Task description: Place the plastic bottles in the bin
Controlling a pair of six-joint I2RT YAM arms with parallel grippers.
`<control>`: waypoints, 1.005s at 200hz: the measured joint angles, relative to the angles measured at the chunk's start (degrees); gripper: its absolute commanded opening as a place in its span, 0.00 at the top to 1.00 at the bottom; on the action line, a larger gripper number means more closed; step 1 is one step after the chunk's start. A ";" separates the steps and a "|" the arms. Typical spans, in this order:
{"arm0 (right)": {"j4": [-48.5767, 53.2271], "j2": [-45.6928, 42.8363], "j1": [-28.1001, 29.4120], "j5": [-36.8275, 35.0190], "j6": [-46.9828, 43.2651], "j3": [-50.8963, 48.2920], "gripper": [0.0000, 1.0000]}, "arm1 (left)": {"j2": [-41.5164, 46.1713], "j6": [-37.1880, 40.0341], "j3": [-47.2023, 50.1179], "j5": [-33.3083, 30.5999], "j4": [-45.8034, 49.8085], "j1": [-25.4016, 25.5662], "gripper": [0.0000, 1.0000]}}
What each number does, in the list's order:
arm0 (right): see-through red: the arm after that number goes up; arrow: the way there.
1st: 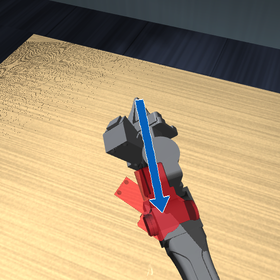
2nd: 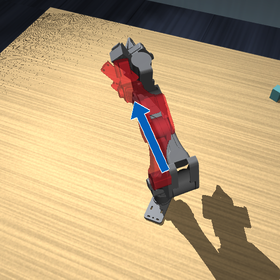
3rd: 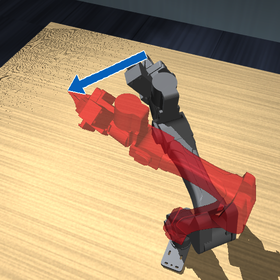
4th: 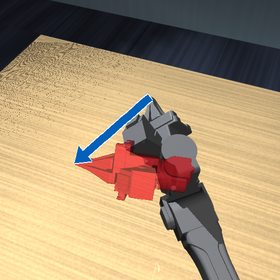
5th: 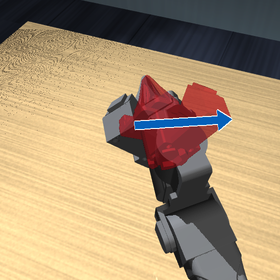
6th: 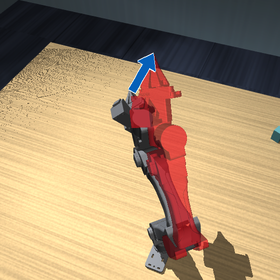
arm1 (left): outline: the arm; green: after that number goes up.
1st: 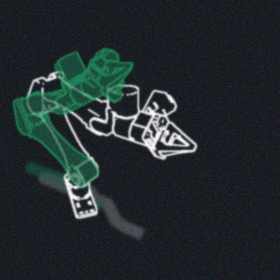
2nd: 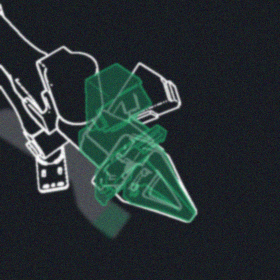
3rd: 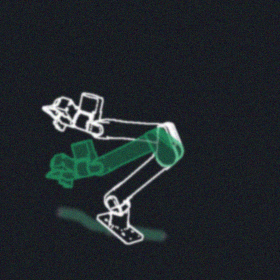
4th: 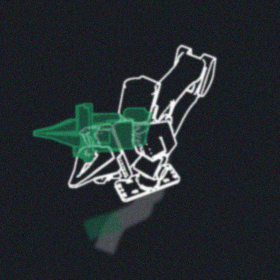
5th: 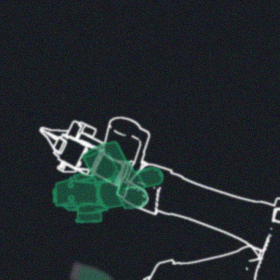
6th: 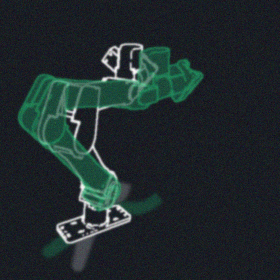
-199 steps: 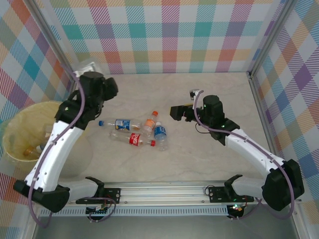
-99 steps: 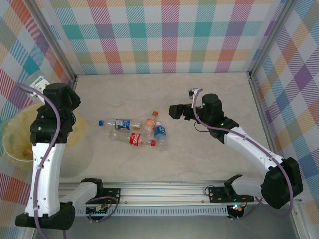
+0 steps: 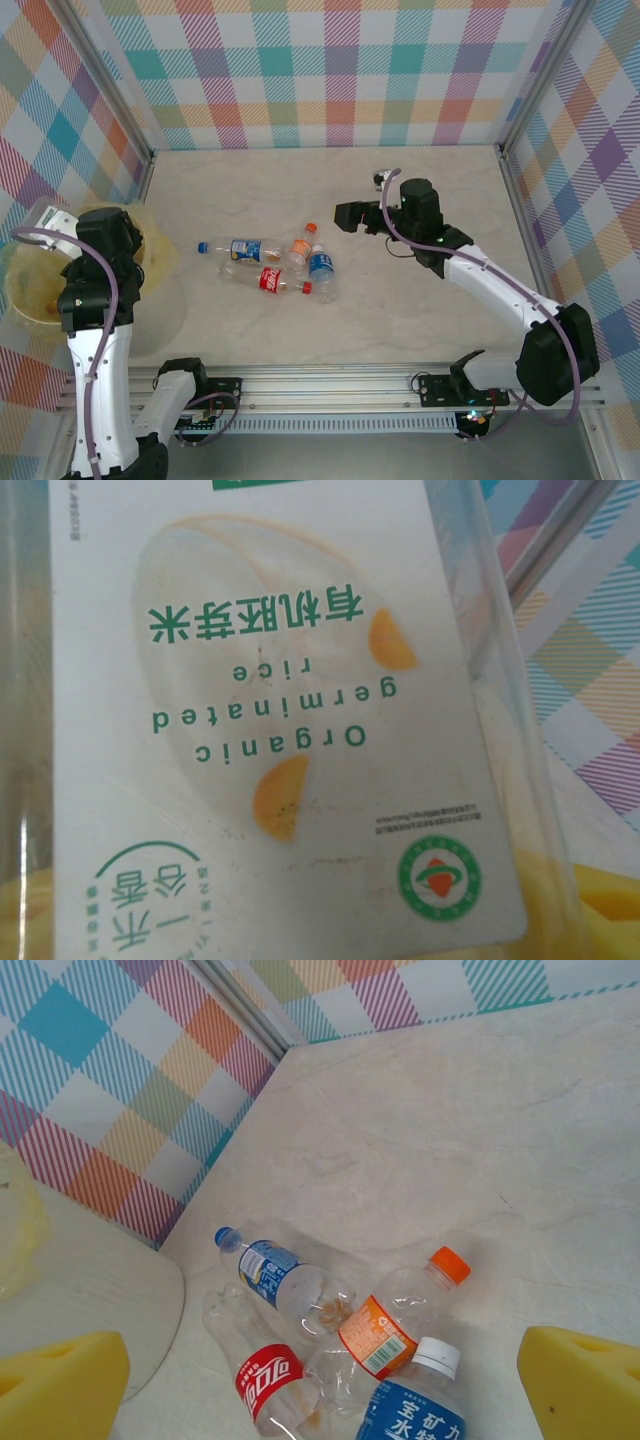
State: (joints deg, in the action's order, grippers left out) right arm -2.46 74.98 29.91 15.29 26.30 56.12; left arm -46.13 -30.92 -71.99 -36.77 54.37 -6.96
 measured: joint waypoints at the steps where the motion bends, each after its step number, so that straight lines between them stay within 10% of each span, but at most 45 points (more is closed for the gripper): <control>1: 0.00 0.02 0.00 0.02 0.00 0.04 0.00 | 0.04 -0.02 0.02 -0.02 0.07 -0.02 0.29; 62: 0.39 1.36 0.00 0.87 0.02 1.11 0.00 | -0.52 -4.20 -1.92 -2.40 5.51 -1.44 0.01; 134: 0.61 1.36 0.00 -0.68 0.07 1.09 0.00 | -0.68 -5.73 -5.05 -1.03 6.75 -1.49 0.00; 201: 4.04 2.73 0.02 -6.82 4.48 -0.07 0.00 | -4.39 -3.21 -8.39 21.90 2.45 -1.55 0.00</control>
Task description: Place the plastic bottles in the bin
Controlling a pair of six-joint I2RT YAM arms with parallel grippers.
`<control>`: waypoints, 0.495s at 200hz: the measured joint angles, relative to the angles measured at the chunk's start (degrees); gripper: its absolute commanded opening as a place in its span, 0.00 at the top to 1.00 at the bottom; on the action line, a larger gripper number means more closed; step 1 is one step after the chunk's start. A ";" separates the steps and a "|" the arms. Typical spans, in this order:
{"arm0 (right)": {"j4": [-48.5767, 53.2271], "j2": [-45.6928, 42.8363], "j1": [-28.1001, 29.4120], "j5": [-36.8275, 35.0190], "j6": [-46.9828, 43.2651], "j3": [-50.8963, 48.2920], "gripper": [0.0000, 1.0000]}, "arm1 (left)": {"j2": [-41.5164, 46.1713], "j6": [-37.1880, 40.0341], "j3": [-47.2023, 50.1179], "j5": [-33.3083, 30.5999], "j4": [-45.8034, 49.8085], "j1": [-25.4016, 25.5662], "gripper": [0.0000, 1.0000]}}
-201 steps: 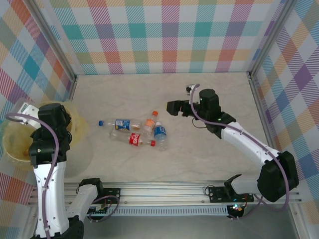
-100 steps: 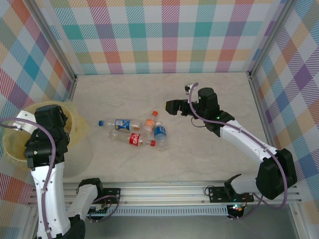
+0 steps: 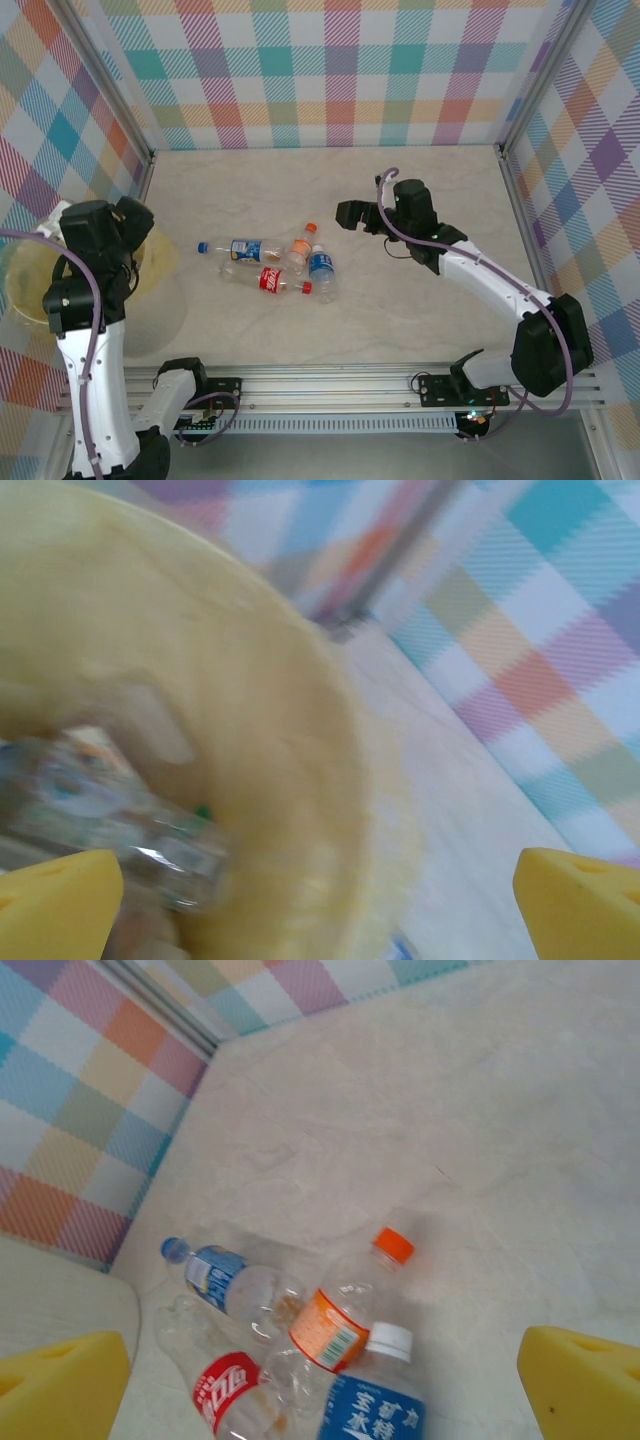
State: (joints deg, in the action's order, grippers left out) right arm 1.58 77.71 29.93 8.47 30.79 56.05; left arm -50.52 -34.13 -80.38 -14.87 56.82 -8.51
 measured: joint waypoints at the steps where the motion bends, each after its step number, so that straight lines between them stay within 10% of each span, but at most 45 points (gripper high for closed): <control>1: 0.15 0.02 0.00 -0.09 0.07 -0.07 0.00 | -0.11 0.04 -0.09 0.42 -0.09 0.00 0.00; 37: 6.16 0.24 2.21 -2.95 2.51 -3.23 0.00 | -5.42 -0.70 0.02 17.18 -6.12 1.88 0.00; 99: 13.42 0.55 10.16 -3.30 3.13 -5.70 0.04 | -7.15 -1.22 0.74 25.18 -13.09 12.50 0.00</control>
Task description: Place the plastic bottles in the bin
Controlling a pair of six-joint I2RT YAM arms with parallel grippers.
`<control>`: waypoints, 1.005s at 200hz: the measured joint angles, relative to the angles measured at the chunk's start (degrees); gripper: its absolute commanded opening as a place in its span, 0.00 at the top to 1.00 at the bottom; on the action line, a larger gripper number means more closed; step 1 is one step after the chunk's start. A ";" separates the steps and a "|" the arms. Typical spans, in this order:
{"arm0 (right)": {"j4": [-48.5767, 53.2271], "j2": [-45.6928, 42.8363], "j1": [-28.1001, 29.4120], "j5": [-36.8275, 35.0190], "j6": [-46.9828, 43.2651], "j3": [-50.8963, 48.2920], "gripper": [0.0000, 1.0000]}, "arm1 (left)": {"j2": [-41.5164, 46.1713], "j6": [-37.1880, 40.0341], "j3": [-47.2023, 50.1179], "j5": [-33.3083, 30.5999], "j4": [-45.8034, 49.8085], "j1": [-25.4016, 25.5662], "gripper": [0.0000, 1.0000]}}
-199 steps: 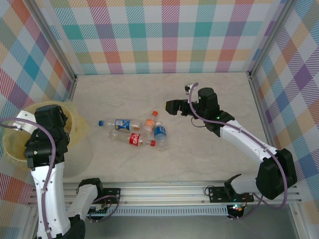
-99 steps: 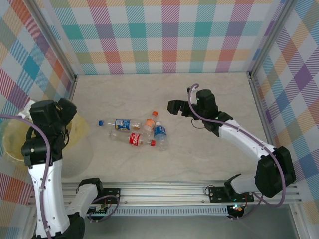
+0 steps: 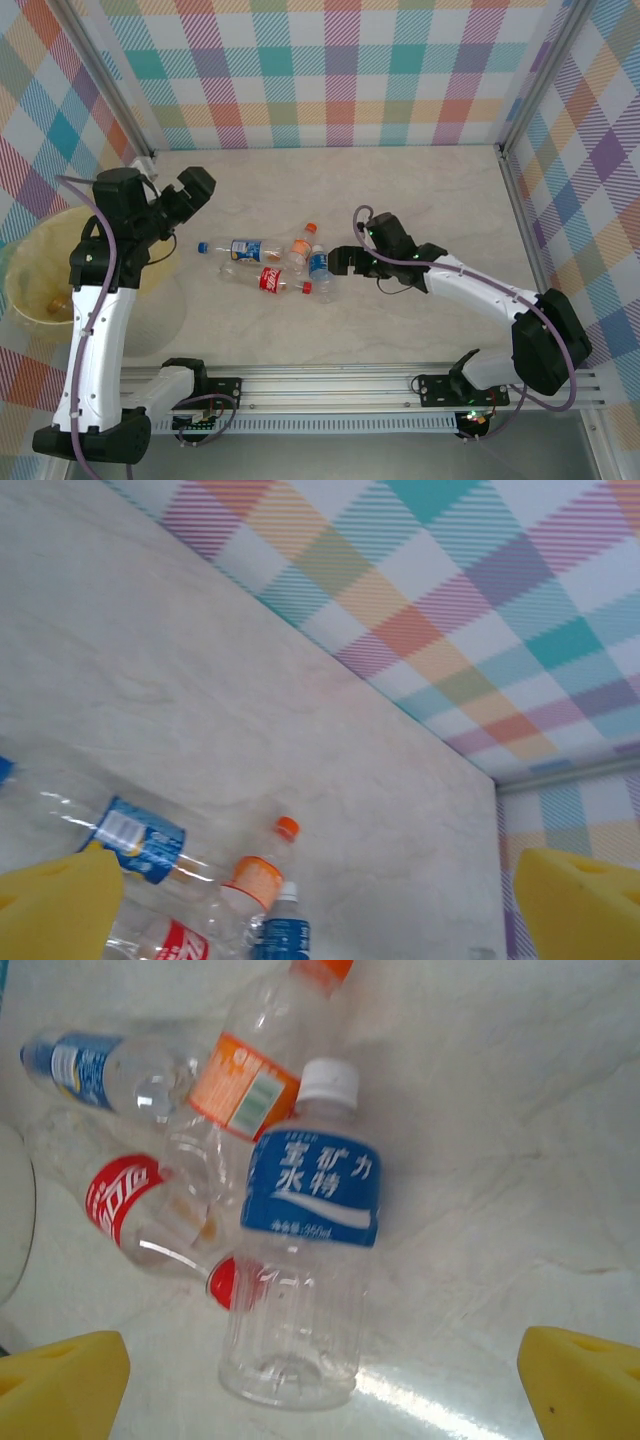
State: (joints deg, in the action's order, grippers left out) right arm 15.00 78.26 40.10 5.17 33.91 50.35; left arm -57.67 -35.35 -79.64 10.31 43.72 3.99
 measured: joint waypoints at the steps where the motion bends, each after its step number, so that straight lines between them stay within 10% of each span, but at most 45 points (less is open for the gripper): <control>1: 0.04 0.00 0.09 0.00 0.00 0.00 0.05 | -0.09 0.02 0.00 0.04 -0.09 0.20 0.00; 201: 13.38 23.61 6.12 -2.82 0.83 14.80 0.28 | -5.22 0.24 0.70 -0.33 -3.39 5.49 0.00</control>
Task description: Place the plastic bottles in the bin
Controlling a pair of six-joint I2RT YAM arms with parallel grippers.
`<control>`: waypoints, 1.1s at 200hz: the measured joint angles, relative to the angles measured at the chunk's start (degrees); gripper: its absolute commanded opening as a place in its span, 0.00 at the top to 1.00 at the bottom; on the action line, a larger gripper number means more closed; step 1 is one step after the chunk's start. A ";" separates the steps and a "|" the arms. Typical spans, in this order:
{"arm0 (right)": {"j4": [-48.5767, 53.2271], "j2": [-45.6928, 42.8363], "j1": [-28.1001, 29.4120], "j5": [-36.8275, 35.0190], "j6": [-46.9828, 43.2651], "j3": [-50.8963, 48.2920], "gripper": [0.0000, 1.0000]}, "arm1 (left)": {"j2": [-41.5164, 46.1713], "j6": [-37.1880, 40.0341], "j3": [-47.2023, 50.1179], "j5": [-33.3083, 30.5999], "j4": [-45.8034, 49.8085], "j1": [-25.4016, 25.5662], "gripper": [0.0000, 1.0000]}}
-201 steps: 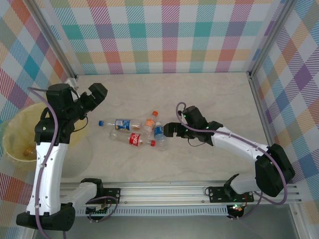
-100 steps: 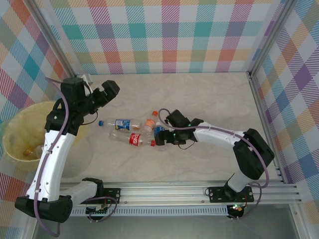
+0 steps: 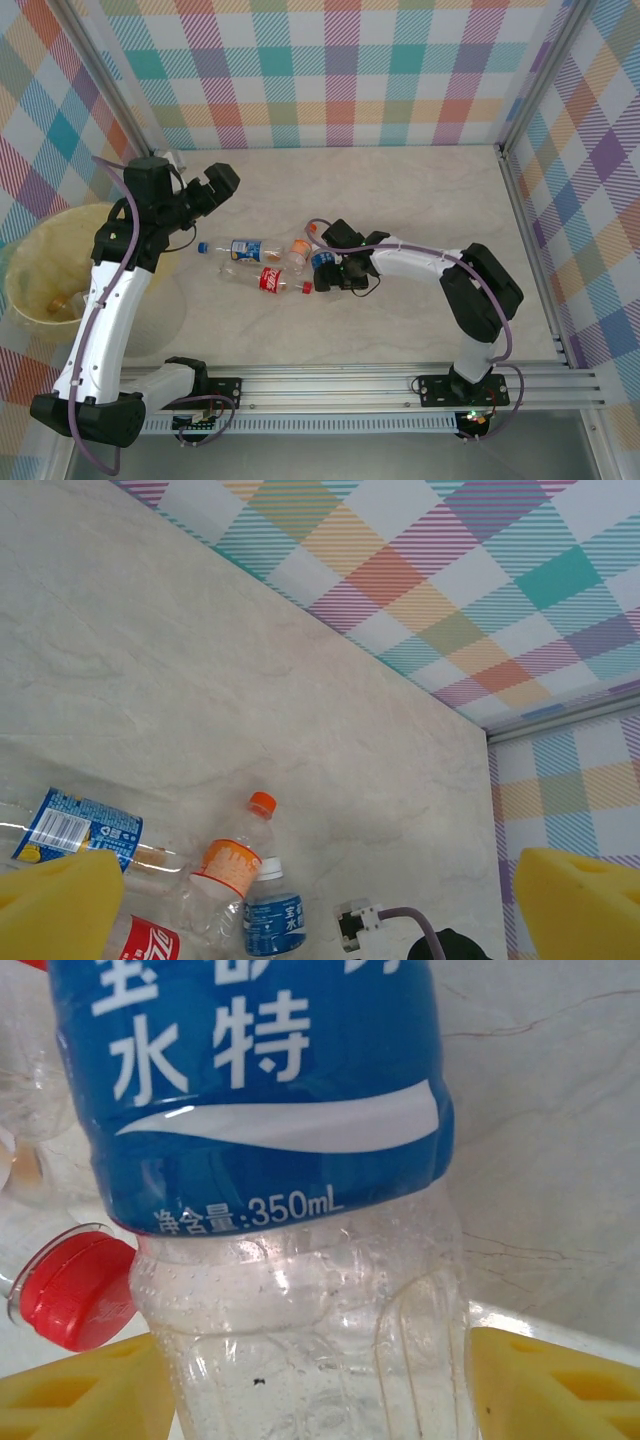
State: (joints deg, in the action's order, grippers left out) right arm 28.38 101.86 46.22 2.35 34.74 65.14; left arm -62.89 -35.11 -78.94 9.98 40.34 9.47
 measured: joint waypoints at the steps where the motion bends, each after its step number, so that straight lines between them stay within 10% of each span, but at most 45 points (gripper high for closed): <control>1: -0.02 0.00 0.00 0.00 0.02 0.00 0.28 | 0.00 0.00 0.00 -0.02 0.00 0.00 0.00; 84: 0.04 3.37 0.00 -0.85 -0.31 0.92 0.23 | -0.31 -0.07 1.75 0.90 -0.22 0.22 0.00; 140: -0.33 3.54 0.00 -2.73 -0.68 1.05 0.39 | -2.69 -1.38 3.10 1.20 -1.99 4.46 0.00; 220: -17.00 -16.92 -2.45 -3.50 -0.61 -15.58 0.48 | -12.26 -6.51 5.42 1.57 -9.18 16.57 0.00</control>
State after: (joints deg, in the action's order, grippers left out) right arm 11.38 84.95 43.77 -1.15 34.13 49.56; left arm -75.16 -41.63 -73.52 11.55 31.16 26.04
